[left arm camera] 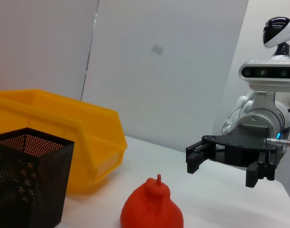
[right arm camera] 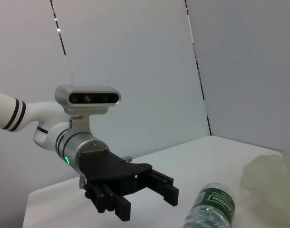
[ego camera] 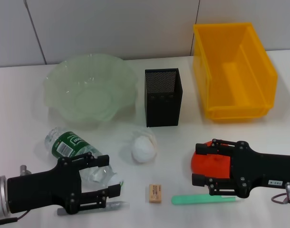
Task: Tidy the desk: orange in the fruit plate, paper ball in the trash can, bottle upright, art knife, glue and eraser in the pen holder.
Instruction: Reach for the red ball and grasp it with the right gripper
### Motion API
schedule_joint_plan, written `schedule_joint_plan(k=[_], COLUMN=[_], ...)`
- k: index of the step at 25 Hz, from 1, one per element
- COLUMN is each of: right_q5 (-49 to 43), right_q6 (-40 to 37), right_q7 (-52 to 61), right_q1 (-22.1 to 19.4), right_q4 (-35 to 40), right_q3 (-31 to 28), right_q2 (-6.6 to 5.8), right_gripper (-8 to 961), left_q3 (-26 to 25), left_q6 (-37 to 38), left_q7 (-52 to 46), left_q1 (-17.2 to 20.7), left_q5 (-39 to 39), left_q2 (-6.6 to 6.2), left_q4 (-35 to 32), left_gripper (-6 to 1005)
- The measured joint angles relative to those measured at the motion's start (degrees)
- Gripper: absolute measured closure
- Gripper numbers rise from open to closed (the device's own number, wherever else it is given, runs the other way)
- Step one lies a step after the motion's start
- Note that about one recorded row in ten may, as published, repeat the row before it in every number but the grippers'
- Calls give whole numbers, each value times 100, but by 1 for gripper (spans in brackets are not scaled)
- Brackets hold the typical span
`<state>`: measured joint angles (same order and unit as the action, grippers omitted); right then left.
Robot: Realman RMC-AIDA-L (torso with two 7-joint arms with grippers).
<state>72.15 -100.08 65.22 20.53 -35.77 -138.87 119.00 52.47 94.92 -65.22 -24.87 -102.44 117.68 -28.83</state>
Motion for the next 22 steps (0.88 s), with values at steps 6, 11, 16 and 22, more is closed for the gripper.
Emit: schedule_joint_plan(k=[6,11,16,22], right_q5=[0,14,72,74], right_q6=[13,58,716,1402], right_q7=[0,0,33,-140], right_q1=[4,-1,-170,-262], right_q4=[0,-2,-5,230], right_q3=[0,-42,-288,-481], right_q2=[0,0,0,-1], right_gripper=[210,229,248,271], left_q3=[0,0,0,0], left_q6=[0,-2,-9,-23], left_q7=[15,41,43,45], left_q1=[0,0,-3,-6], left_q5=[24,28,31,21], left_q2=[10,16,18,31], left_q4=[0,0,0,0], left_gripper=[215,215,215,215])
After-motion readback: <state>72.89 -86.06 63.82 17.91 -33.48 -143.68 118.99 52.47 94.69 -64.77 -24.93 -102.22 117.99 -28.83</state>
